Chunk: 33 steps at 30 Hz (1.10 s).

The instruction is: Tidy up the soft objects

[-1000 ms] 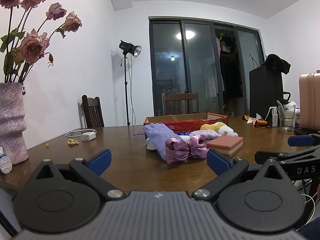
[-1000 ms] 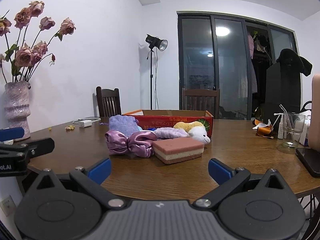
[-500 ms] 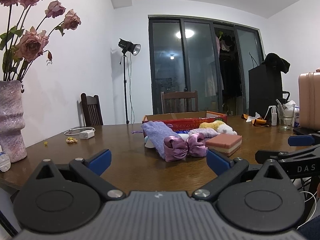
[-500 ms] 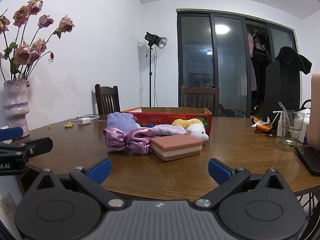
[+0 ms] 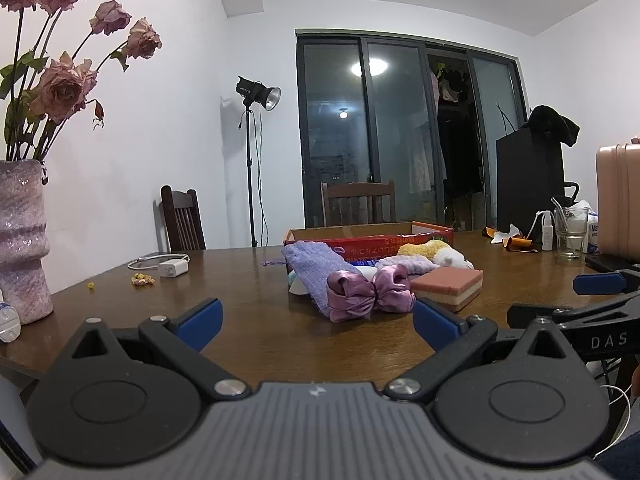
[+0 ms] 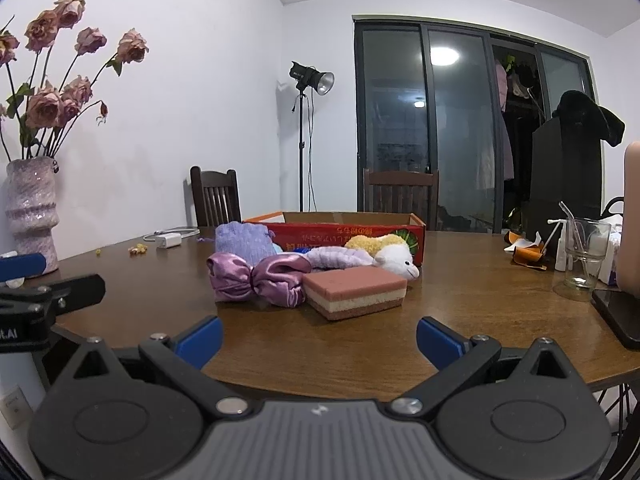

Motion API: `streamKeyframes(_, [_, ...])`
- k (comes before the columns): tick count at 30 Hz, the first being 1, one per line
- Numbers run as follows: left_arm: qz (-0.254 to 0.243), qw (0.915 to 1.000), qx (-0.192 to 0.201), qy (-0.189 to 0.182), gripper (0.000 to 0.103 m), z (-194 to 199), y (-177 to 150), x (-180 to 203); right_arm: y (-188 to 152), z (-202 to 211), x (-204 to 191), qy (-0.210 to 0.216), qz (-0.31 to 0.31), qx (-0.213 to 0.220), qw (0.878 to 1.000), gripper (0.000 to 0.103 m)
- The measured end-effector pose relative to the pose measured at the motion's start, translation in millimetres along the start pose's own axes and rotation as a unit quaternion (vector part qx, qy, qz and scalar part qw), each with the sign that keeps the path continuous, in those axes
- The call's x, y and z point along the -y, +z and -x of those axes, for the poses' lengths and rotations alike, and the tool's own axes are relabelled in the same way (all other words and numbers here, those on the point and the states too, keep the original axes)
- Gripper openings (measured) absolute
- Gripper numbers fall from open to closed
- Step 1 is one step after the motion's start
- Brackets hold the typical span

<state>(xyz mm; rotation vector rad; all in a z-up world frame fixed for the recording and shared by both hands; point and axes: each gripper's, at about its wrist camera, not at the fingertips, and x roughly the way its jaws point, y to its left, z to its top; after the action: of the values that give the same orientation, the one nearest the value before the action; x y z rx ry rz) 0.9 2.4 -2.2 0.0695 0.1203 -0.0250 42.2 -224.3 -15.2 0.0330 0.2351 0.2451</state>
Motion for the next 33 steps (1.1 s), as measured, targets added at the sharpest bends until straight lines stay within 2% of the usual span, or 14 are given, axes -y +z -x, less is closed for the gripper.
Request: streamKeyframes(33, [-0.008, 0.9999, 0.008, 0.000, 0.103, -0.3, 0.1, 2.5, 3.7, 0.8, 4.1, -0.002, -0.005, 0.004, 1.000, 0.103])
